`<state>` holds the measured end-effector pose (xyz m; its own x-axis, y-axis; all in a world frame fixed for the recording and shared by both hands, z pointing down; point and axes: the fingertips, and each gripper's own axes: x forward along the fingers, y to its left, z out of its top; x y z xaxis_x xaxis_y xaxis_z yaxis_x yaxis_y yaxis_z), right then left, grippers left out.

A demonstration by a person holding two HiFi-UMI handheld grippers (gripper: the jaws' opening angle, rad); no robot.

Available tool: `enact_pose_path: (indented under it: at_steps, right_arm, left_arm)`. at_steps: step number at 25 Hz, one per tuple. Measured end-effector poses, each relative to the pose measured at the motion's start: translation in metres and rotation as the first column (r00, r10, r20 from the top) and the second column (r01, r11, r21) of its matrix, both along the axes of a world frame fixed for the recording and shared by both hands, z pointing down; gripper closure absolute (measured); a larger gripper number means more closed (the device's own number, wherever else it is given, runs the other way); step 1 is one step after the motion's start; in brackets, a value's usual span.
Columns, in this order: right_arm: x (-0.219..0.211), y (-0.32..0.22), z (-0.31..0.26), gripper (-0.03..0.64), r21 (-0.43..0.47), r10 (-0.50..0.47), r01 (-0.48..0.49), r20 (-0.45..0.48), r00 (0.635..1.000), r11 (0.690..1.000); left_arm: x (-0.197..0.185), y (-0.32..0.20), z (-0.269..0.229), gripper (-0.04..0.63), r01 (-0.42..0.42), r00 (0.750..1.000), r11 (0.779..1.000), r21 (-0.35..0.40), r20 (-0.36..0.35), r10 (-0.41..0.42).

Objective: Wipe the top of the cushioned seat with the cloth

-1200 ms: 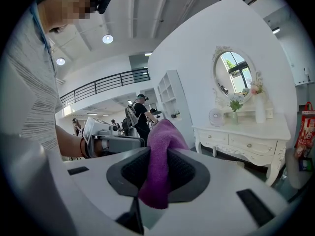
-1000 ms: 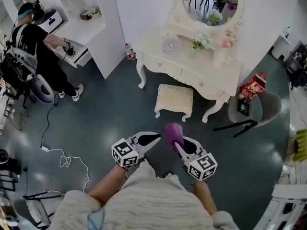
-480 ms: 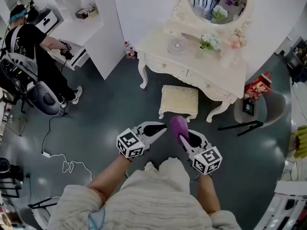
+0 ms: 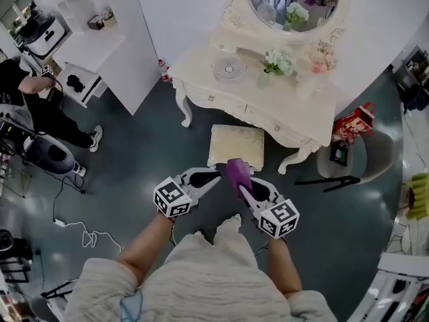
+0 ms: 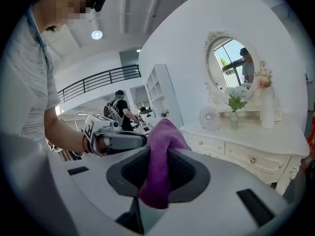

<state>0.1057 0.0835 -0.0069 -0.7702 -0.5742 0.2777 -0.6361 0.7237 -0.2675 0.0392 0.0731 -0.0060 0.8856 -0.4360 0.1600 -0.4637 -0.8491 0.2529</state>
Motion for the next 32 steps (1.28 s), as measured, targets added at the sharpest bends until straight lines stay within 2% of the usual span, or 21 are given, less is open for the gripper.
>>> enact_pose_path:
  at_steps: [8, 15, 20, 23, 32]
  right_arm:
    - [0.030, -0.072, 0.037, 0.529, -0.023, -0.025, 0.024, -0.043, 0.999, 0.999]
    - [0.045, -0.137, 0.079, 0.529, -0.034, 0.062, -0.063, -0.055, 0.997, 0.997]
    - [0.047, -0.176, 0.126, 0.529, -0.045, 0.128, -0.132, -0.092, 0.987, 0.990]
    - [0.047, -0.200, 0.152, 0.529, -0.043, 0.159, -0.164, -0.102, 0.982, 0.986]
    - [0.050, -0.250, 0.261, 0.529, -0.041, 0.172, -0.181, -0.155, 0.973, 0.983]
  left_arm:
    - [0.025, -0.082, 0.025, 0.575, 0.013, 1.000, 1.000, 0.016, 0.002, -0.013]
    - [0.023, -0.148, 0.072, 0.520, -0.020, 1.000, 1.000, -0.012, -0.015, 0.020]
    - [0.016, -0.186, 0.119, 0.423, -0.039, 0.999, 0.999, -0.031, -0.016, 0.038]
    - [0.016, -0.211, 0.151, 0.370, -0.049, 0.999, 0.999, -0.022, 0.011, 0.049]
    - [0.025, -0.253, 0.257, 0.351, -0.079, 0.994, 0.997, 0.020, 0.076, 0.077]
